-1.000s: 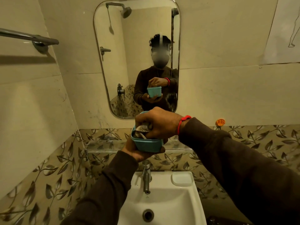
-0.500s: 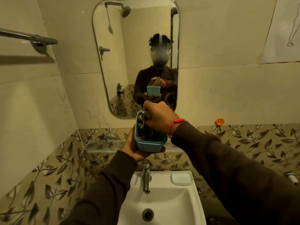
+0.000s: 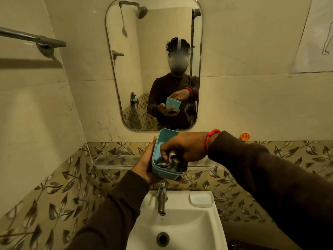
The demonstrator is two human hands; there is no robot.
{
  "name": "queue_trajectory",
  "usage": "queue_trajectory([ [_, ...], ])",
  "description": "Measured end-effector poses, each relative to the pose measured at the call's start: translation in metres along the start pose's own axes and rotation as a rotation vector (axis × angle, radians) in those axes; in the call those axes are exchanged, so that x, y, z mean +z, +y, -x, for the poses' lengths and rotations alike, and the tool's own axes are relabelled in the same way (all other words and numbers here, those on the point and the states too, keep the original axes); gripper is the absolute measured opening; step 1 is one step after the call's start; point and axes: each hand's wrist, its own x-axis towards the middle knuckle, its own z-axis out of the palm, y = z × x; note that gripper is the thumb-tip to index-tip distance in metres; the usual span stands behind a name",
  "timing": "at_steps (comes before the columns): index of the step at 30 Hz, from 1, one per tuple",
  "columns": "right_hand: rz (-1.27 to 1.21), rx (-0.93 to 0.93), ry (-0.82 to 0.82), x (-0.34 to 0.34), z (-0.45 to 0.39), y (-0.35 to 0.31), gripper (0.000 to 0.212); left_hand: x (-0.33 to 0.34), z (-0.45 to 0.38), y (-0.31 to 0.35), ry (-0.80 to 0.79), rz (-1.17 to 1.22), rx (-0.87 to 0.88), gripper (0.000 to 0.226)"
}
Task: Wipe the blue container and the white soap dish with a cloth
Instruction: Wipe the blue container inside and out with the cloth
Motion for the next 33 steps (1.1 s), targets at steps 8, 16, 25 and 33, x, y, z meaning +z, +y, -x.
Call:
queue_trajectory([
  [8,0.51,-0.072,0.413,-0.014,-0.006,0.015,0.045,0.02,0.01,0.002,-0.07,0.036,-0.038,0.06],
  [16,0.717,-0.002,0.403,0.005,-0.016,0.017,0.033,0.025,0.0,0.003,0.011,-0.039,0.062,0.078],
  [25,0.849,0.099,0.362,0.018,-0.014,0.021,0.036,0.02,-0.004,-0.009,0.107,-0.197,0.345,0.078],
  [33,0.763,0.087,0.242,0.041,-0.015,0.008,0.046,0.015,-0.004,0.012,0.121,-0.355,0.478,0.075],
])
